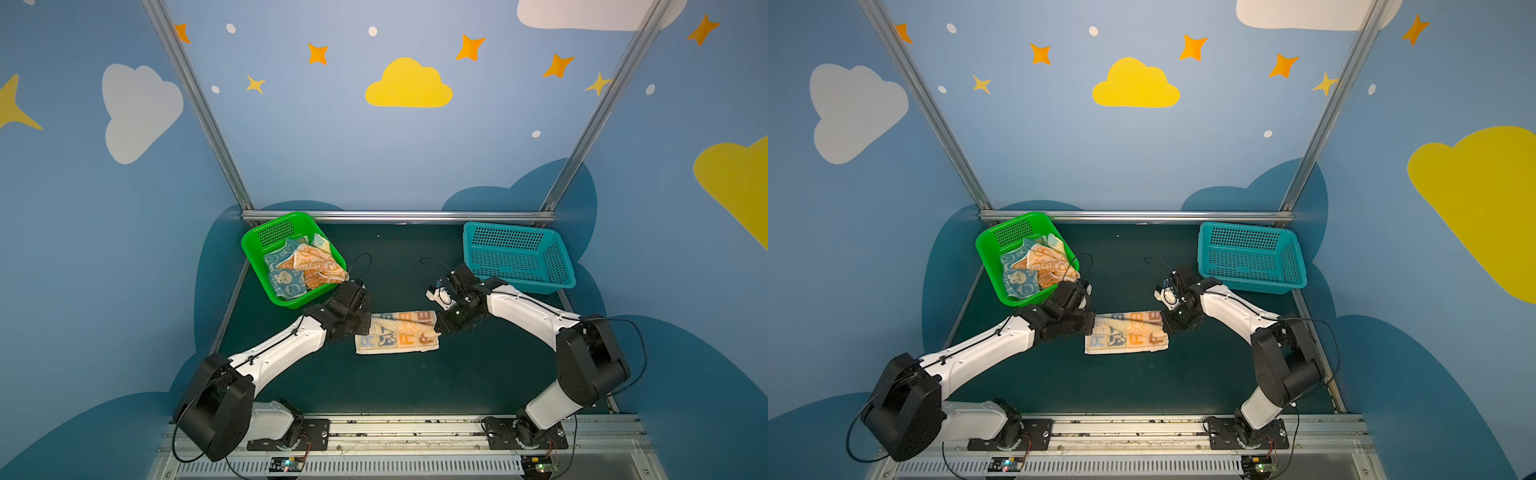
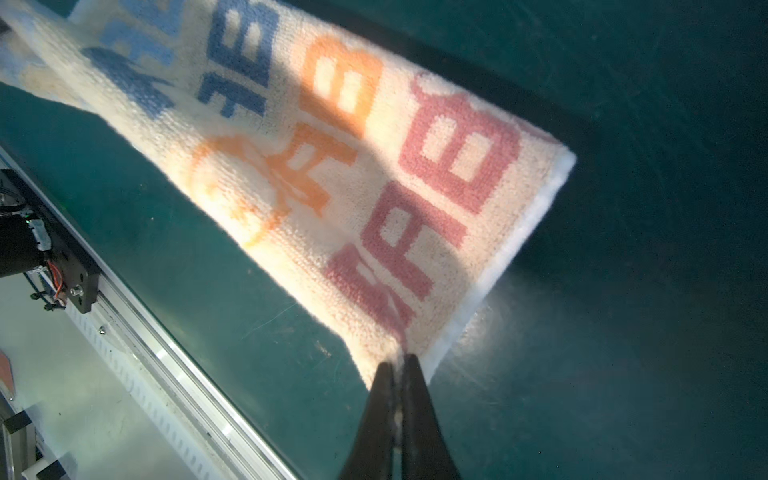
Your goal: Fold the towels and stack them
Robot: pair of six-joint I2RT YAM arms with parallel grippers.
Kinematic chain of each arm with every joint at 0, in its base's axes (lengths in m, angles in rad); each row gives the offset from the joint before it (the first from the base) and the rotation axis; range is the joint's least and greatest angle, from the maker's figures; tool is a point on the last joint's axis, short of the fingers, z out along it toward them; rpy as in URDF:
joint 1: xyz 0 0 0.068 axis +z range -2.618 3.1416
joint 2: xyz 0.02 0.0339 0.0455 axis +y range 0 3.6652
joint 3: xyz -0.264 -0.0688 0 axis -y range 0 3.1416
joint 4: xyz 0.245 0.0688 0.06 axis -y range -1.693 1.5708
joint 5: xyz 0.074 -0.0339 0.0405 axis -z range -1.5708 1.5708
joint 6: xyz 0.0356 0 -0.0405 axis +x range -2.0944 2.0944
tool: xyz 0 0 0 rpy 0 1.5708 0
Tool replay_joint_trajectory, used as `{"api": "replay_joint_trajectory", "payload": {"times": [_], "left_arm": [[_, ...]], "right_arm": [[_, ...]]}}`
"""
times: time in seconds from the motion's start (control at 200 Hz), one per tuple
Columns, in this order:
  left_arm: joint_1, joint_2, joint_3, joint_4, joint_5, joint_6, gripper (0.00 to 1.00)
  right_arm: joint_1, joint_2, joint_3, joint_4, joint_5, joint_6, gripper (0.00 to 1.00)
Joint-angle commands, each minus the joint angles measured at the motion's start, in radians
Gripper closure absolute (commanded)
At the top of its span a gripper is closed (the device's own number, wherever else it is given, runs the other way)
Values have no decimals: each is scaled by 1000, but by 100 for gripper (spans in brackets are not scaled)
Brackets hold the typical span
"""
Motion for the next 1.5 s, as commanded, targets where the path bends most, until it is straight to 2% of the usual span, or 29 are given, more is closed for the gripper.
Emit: {"api": "replay_joint_trajectory", "payload": {"times": [0.0, 0.22, 0.345, 0.436, 0.496, 0.561, 0.771, 0.861, 1.026, 1.136, 1.257, 1.367, 1.497], "left_arm": [[-10, -12, -25, 14, -8, -28, 96], [-24, -16, -82, 73, 17, -55, 86], [-47, -45, -126, 91, 10, -70, 77], [-67, -79, -159, 87, -3, -88, 74], [-75, -102, -177, 72, -19, -107, 68], [-84, -136, -197, 57, -38, -127, 51], [-94, -243, -258, 51, -65, -190, 28], [-95, -273, -272, 57, -75, -201, 28], [-95, -291, -243, 50, -101, -193, 28], [-94, -271, -196, 57, -99, -177, 27], [-95, -212, -133, 65, -73, -172, 28], [-95, -146, -88, 70, -34, -192, 28], [-106, -97, -88, 97, -9, -247, 30]], "right_arm": [[10, 17, 0, 6, -11, 26, 100], [33, 46, 5, -7, -33, 39, 100], [42, 43, -4, -20, -41, 53, 94], [50, 45, -15, -31, -46, 68, 89], [57, 42, -28, -36, -46, 83, 87], [62, 37, -50, -35, -47, 106, 84], [68, -2, -108, -41, -20, 186, 77], [65, -39, -113, -57, 33, 226, 74], [55, -121, -103, -39, 56, 259, 63], [53, -137, -90, 15, 47, 301, 47], [53, -123, -85, 102, 0, 362, 46], [47, -97, -84, 147, 36, 451, 45], [40, -87, -107, 182, 68, 499, 45]]}}
